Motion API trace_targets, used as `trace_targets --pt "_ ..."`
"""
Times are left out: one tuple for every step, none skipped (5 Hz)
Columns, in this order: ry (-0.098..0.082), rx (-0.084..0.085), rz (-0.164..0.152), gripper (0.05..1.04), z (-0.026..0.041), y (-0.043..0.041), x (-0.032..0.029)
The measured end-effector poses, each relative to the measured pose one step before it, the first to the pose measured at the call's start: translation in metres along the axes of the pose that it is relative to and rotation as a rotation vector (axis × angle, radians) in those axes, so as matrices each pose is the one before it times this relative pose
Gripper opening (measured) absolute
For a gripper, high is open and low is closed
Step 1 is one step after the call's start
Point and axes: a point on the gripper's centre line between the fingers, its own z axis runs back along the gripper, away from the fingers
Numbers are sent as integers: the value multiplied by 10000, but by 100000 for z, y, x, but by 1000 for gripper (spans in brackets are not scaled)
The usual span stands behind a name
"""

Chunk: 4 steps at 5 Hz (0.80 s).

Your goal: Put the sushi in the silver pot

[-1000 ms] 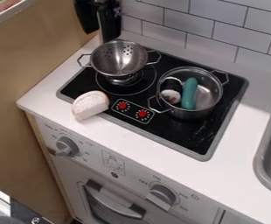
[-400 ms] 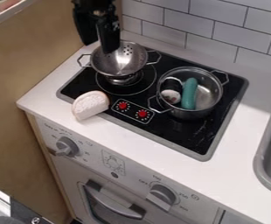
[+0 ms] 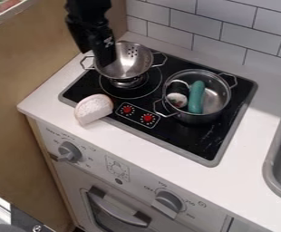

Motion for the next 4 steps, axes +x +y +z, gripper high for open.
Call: trace_targets --pt "-810 192 -1221 1011 -332 -421 -1493" --pt "-185 -93 -663 1011 -788 -454 -878" --pt "54 21 -363 1011 -652 -363 -525" --pt "136 151 -260 1011 -1162 -369 -386"
